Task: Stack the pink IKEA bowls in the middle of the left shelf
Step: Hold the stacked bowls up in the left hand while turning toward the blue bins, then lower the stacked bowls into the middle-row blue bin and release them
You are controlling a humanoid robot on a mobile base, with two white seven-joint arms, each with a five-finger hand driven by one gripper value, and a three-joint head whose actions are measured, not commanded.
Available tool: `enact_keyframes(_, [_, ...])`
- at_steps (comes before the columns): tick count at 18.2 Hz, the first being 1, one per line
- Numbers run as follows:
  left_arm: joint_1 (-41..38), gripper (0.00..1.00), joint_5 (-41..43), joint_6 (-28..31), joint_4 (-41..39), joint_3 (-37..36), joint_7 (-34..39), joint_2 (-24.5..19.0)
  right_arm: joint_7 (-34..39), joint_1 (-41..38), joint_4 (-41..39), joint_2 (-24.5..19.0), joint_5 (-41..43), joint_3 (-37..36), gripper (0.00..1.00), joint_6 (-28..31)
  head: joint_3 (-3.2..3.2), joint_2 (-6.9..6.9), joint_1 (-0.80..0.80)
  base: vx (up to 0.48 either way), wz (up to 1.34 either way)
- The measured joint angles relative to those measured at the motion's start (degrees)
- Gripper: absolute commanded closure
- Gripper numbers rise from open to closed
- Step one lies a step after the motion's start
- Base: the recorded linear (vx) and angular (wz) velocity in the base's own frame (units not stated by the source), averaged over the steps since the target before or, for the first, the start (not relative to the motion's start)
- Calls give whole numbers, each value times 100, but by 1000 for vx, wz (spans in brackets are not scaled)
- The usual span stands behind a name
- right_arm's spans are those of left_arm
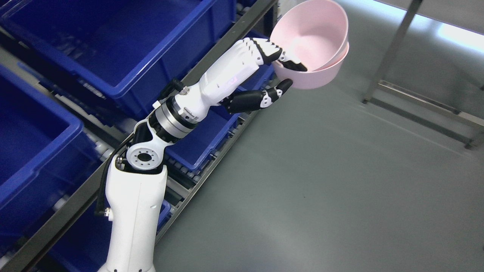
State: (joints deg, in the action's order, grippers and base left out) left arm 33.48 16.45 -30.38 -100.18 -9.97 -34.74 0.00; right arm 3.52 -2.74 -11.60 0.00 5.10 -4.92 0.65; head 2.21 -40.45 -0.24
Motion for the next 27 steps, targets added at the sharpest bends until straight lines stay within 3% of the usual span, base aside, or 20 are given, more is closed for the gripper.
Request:
enact_keyframes(11, [1764, 96, -290, 1104, -64, -707, -170, 0, 0, 1, 0, 0, 0, 0, 0, -35, 0, 0, 0, -88, 808])
enact_keyframes(17, [1744, 95, 164, 1832, -47, -552, -957, -214, 0, 2, 0, 0, 0, 0, 0, 2, 0, 0, 0, -44, 745])
enact_keyframes(27, [1719, 94, 608, 1895, 751, -441, -1093, -625, 0, 1, 0, 0, 0, 0, 0, 4, 0, 1, 0, 0, 296])
